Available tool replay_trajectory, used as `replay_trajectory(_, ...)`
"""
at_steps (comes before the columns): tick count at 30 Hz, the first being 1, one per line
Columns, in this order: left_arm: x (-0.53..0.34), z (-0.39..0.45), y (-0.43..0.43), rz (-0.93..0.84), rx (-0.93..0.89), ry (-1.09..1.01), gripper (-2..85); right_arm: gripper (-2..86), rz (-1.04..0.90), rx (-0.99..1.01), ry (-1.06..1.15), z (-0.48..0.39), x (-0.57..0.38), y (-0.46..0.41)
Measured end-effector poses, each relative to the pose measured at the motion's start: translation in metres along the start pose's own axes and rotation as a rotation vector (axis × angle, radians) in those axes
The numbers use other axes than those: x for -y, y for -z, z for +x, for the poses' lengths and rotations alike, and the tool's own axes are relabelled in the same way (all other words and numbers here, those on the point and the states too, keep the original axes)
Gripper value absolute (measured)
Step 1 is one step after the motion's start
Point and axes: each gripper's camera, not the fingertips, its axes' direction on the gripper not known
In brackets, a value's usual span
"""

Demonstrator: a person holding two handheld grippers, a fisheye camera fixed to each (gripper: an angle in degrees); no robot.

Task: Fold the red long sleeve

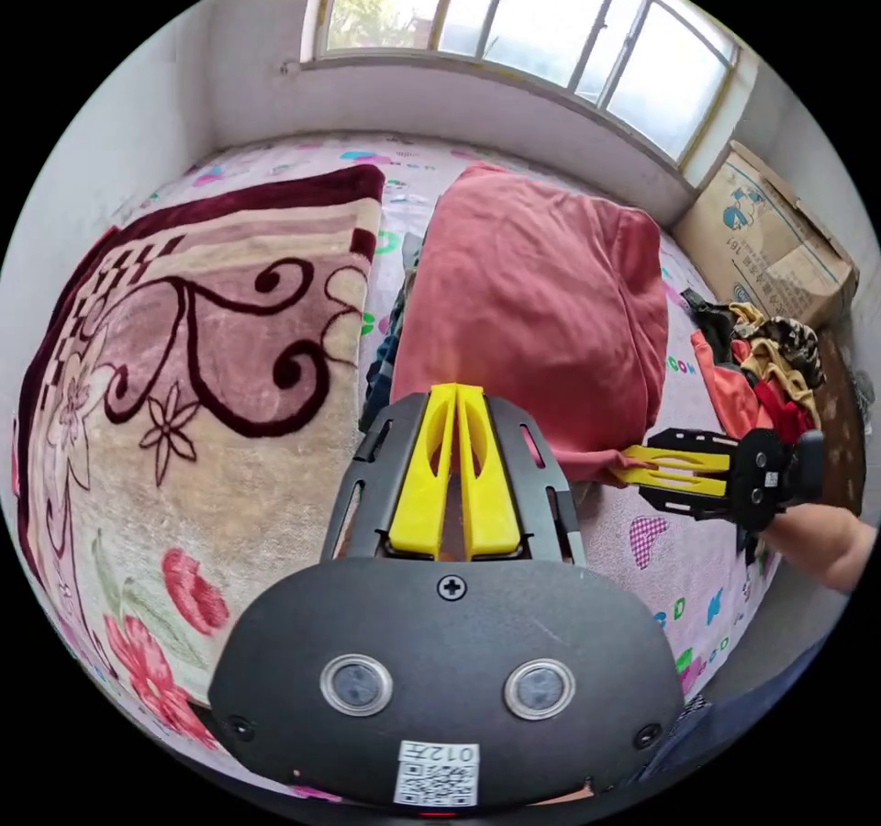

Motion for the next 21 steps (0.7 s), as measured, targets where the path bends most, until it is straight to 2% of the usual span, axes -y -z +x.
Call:
replay_trajectory(4,0.002,-0.002,-0.003,0.023,0.005,-0.038,-0.2,1.1,0.112,0.0,-0.041,0.043,-0.021,0.073)
replay_trajectory(8,0.007,-0.008,-0.007,0.022,-0.003,-0.059,-0.2,0.2,0.346,-0.195,-0.146,0.124,-0.002,0.15)
replay_trajectory(10,0.008,-0.012,-0.011,0.019,-0.006,-0.054,-0.2,0.1,0.399,-0.202,-0.2,0.171,0.023,0.162)
replay_trajectory(13,0.009,-0.016,-0.018,0.022,0.001,-0.056,-0.3,0.0,0.319,-0.174,-0.281,0.247,0.066,0.132)
replay_trajectory(16,0.01,-0.02,-0.024,0.023,0.011,-0.066,-0.3,-0.1,0.057,-0.182,-0.359,0.32,0.085,0.063)
replay_trajectory(21,0.014,-0.031,-0.037,0.012,-0.043,-0.046,-0.3,-0.2,0.034,0.127,-0.578,0.42,0.082,0.042)
